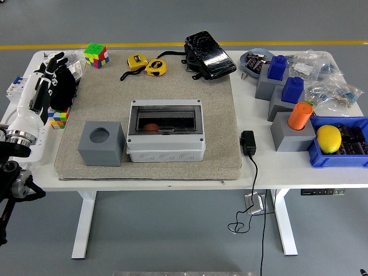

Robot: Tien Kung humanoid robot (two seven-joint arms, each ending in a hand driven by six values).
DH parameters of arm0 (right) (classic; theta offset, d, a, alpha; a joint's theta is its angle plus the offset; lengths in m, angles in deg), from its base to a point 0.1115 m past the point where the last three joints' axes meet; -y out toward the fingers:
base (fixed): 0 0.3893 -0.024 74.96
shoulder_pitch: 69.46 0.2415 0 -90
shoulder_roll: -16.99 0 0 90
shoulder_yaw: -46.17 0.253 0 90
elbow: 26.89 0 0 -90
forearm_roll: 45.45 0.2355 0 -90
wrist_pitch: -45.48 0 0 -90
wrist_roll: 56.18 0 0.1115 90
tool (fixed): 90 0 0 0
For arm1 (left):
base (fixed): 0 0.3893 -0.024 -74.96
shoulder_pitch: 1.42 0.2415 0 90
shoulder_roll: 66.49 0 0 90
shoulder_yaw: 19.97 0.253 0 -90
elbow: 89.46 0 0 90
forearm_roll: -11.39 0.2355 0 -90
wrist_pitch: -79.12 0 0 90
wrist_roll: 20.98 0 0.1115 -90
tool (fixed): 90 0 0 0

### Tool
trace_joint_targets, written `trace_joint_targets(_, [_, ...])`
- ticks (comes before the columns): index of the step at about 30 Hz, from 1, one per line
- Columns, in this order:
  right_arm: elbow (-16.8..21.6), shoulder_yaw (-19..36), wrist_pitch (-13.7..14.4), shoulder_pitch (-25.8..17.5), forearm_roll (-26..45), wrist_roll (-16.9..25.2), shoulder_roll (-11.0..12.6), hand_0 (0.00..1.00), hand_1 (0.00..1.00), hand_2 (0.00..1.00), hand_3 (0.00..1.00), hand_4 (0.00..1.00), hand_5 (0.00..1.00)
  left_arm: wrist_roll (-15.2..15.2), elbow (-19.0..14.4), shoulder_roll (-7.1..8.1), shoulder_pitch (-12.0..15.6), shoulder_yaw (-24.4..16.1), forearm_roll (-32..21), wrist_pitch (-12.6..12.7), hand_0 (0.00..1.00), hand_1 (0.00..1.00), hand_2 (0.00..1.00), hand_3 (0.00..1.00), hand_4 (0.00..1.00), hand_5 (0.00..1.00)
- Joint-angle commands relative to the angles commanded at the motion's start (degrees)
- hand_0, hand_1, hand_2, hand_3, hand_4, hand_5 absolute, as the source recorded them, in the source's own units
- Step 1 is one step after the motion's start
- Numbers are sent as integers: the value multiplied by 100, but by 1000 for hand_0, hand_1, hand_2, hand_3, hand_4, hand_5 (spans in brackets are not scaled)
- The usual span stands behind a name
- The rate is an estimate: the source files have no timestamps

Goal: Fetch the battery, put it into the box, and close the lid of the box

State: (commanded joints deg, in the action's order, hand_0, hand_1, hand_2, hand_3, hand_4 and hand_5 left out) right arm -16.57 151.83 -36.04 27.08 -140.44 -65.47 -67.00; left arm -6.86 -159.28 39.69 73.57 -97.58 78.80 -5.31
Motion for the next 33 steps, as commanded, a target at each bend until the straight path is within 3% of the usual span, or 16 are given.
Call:
trace_joint_targets(3, [0,-21,-7,-14,6,2,14,847,847,810,859,998,998,-137,37,42,-17,-19,343,-62,910,921,896,894,998,972])
trace_joint_targets(4, [0,-16,-8,-23,-2,-2,19,847,847,811,858,998,998,-176,69,63,-35,-23,463,-83,950,965,949,930,998,868])
trace_joint_targets(15, [0,-12,-4,-42,2,-2,36,847,847,811,859,998,998,-257,155,185,-103,-106,902,2,984,994,967,943,998,875])
trace_joint_targets(16, [0,-23,-5,-45,13,1,35,847,847,810,859,998,998,-259,140,175,-92,-111,895,9,965,990,965,932,998,912])
trace_joint_targets(21, [0,-30,-8,-52,19,4,27,847,847,810,859,998,998,-254,119,132,-69,-89,723,3,965,990,965,932,998,912])
trace_joint_targets(22, [0,-33,-8,-52,22,5,28,848,847,811,859,998,998,-251,120,130,-65,-80,700,7,951,940,929,911,998,965])
trace_joint_targets(33, [0,-10,-1,-31,1,-8,42,847,847,811,859,998,998,-215,102,149,-72,-26,598,97,946,932,926,910,998,992])
